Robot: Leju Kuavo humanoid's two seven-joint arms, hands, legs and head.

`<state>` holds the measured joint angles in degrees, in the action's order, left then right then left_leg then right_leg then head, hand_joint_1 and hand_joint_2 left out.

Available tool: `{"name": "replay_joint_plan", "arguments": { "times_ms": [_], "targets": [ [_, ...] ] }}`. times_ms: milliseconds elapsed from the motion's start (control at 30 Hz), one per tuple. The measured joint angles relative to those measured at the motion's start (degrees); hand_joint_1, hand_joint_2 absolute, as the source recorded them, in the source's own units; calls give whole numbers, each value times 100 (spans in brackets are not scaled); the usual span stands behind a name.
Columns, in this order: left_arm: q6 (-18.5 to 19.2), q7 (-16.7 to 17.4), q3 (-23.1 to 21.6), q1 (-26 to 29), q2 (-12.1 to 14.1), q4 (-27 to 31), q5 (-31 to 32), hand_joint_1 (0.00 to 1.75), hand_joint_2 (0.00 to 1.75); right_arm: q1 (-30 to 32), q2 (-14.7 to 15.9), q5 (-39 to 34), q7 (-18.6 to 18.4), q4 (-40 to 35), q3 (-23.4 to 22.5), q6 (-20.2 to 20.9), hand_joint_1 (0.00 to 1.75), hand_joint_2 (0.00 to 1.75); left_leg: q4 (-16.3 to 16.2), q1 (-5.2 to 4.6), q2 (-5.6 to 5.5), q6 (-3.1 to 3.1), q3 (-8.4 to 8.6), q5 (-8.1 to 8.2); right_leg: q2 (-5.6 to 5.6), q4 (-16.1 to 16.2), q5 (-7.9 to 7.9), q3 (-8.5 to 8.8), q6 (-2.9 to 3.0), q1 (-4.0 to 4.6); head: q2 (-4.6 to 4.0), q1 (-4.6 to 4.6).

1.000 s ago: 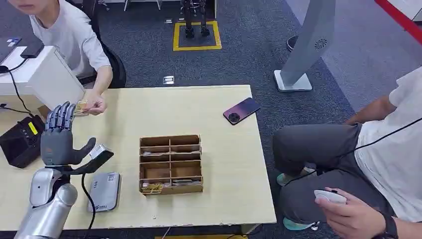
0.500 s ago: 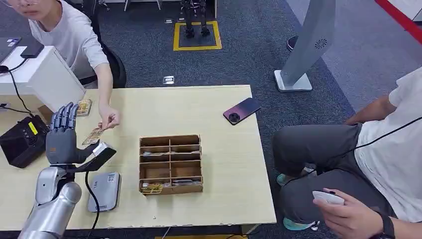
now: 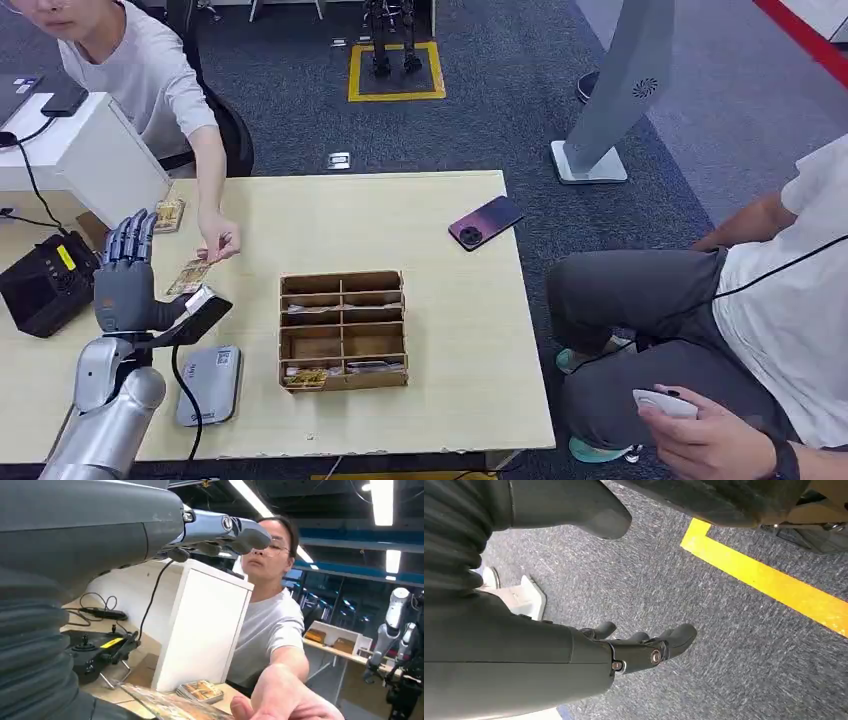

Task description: Pass the card to the sensor for recognition and then transmit it.

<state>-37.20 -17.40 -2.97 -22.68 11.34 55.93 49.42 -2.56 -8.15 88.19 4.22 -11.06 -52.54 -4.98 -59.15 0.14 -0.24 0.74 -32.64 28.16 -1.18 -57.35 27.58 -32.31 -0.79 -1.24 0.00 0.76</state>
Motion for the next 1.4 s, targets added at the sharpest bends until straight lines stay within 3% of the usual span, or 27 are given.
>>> {"name": "replay_joint_plan", "arguments": {
  "times_ms": [633, 767, 900, 1233, 1400],
  "targets": [
    [181, -114, 0, 61, 13, 2, -265, 175, 175, 1, 0, -4, -24, 0, 4, -7, 0, 175, 0, 0, 0, 0, 0, 0, 0, 0, 0, 0, 0, 0, 0, 0],
    [365, -405, 0, 101, 4, 79, -768, 175, 175, 1, 0, -7, -24, 0, 4, -4, 0, 175, 0, 0, 0, 0, 0, 0, 0, -1, 0, 1, 0, 0, 0, 0],
    [566, -476, 2, 174, -28, 260, -1172, 175, 175, 4, 0, -11, -55, 0, 4, -9, 0, 175, 0, 0, -1, 0, -1, 0, 1, 0, 0, 0, 0, 0, 0, 0],
    [2028, -18, 4, 246, -101, 771, -2281, 175, 175, 34, 0, -50, -55, 0, -2, -85, 0, 175, 0, 0, -2, 0, -1, 0, 1, -1, 0, 1, 0, 0, 0, 0],
    [2358, 96, 13, 552, -81, 1182, -2562, 175, 175, 65, 0, -111, -81, 0, -22, -109, 0, 175, 1, 0, -1, 0, -4, 1, 0, -1, 1, 1, 0, 0, 0, 0]
  ]
}}
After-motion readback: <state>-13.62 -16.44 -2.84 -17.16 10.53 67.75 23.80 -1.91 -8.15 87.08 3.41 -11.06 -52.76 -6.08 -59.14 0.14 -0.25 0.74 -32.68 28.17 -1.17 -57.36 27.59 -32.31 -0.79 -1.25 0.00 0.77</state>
